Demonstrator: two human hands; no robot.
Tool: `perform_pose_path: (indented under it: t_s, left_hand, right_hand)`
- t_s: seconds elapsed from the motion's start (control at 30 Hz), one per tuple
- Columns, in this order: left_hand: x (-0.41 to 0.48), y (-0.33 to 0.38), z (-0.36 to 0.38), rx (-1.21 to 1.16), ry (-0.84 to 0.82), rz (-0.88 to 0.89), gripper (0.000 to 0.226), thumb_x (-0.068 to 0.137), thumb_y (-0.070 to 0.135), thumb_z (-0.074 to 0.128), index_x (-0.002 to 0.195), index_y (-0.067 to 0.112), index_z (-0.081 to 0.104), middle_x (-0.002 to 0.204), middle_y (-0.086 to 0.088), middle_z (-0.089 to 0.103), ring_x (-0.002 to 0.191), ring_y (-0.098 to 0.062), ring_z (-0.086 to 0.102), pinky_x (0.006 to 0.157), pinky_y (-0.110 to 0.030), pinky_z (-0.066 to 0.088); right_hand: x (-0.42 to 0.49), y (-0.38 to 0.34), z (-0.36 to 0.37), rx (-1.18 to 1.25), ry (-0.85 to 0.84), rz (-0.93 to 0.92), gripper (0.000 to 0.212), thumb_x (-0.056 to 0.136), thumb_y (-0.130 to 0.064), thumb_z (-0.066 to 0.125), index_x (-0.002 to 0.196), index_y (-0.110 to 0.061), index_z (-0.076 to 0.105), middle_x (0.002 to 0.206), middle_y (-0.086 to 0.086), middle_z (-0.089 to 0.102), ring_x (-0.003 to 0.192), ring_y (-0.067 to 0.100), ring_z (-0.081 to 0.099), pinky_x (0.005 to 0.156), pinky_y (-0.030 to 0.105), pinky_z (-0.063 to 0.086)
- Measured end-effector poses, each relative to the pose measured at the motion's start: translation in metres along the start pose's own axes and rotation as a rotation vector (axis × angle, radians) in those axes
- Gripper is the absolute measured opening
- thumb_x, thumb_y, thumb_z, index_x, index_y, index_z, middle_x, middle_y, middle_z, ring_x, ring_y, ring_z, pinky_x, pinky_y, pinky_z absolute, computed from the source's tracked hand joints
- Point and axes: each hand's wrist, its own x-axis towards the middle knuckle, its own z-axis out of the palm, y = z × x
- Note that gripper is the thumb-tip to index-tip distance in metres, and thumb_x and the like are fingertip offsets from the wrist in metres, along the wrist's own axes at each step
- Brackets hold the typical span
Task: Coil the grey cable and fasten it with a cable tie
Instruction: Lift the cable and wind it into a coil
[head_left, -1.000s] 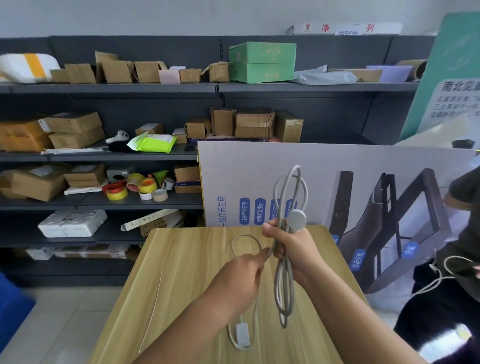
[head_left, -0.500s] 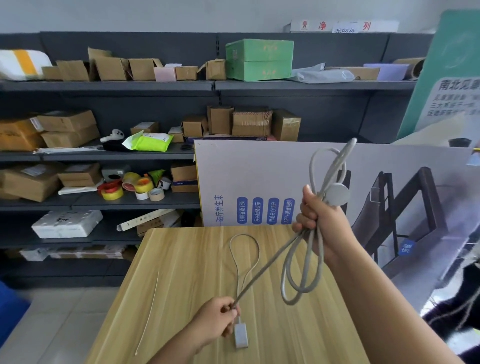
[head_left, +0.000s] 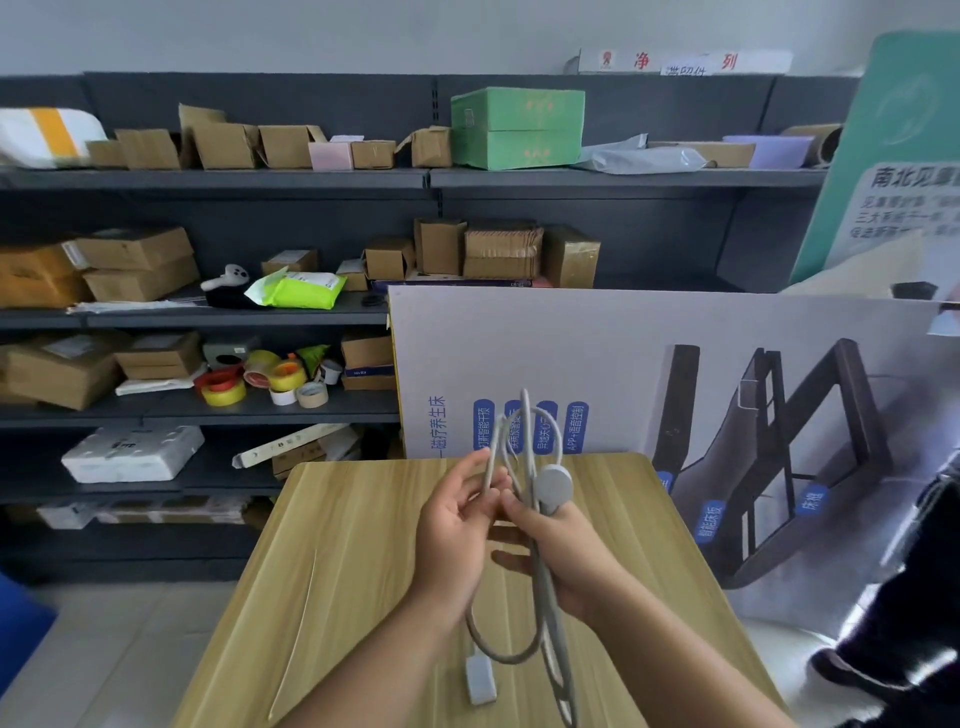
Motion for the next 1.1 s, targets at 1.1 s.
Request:
perform_pose_path:
  t_s: [1.1]
  left_hand:
    - [0.047, -0.076, 0.0, 0.44, -0.435, -0.057, 0.058, 0.097, 0.025, 0.053, 0.148, 0.035, 0.027, 0.149, 0.013, 0.035, 0.139, -0.006, 0.029, 0.111, -0.03, 0.029]
  right_hand:
    - [-0.03, -0.09, -0.035, 0.309, -0.435, -0.295, 0.049, 0.075, -0.02, 0.079, 0.068, -0.015, 0.031, 0.044, -0.008, 0.042, 0.033, 0.005, 0.042, 0.038, 0.019, 0.039]
